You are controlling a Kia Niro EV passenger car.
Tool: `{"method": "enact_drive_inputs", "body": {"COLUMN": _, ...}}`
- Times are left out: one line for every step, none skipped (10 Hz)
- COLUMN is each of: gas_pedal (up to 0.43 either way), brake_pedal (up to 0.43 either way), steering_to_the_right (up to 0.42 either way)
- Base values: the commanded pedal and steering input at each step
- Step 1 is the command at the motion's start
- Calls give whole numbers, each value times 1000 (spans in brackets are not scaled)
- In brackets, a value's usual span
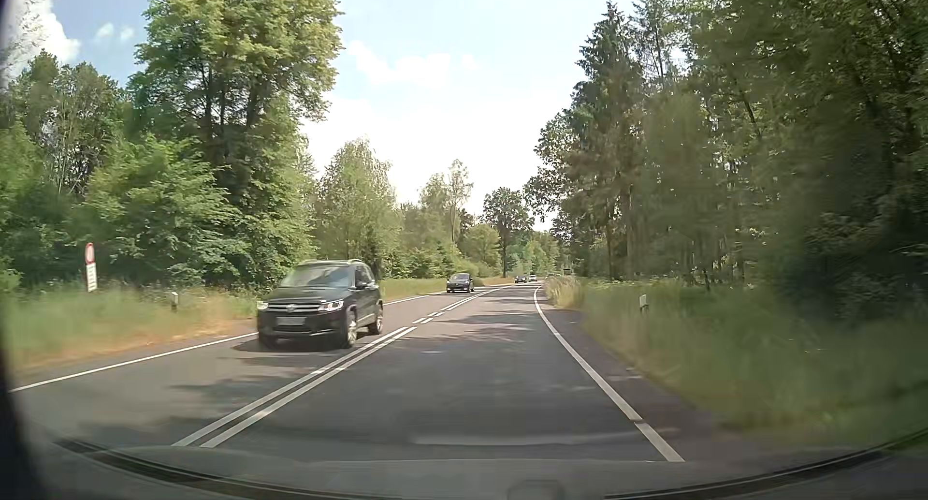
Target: Follow the waypoints while adhering to traffic rules and regulations
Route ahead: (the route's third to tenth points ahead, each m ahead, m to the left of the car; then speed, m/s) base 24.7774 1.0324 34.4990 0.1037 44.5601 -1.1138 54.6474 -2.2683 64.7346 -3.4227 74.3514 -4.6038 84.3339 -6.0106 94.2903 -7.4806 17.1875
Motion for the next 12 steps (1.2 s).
{"method": "enact_drive_inputs", "body": {"gas_pedal": 59, "brake_pedal": 37, "steering_to_the_right": 11}}
{"method": "enact_drive_inputs", "body": {"gas_pedal": 59, "brake_pedal": 37, "steering_to_the_right": 10}}
{"method": "enact_drive_inputs", "body": {"gas_pedal": 59, "brake_pedal": 37, "steering_to_the_right": 10}}
{"method": "enact_drive_inputs", "body": {"gas_pedal": 59, "brake_pedal": 37, "steering_to_the_right": 10}}
{"method": "enact_drive_inputs", "body": {"gas_pedal": 59, "brake_pedal": 37, "steering_to_the_right": 10}}
{"method": "enact_drive_inputs", "body": {"gas_pedal": 59, "brake_pedal": 37, "steering_to_the_right": 10}}
{"method": "enact_drive_inputs", "body": {"gas_pedal": 59, "brake_pedal": 30, "steering_to_the_right": 9}}
{"method": "enact_drive_inputs", "body": {"gas_pedal": 59, "brake_pedal": 37, "steering_to_the_right": 8}}
{"method": "enact_drive_inputs", "body": {"gas_pedal": 59, "brake_pedal": 37, "steering_to_the_right": 8}}
{"method": "enact_drive_inputs", "body": {"gas_pedal": 59, "brake_pedal": 37, "steering_to_the_right": 8}}
{"method": "enact_drive_inputs", "body": {"gas_pedal": 47, "brake_pedal": 37, "steering_to_the_right": 8}}
{"method": "enact_drive_inputs", "body": {"gas_pedal": 47, "brake_pedal": 37, "steering_to_the_right": 8}}
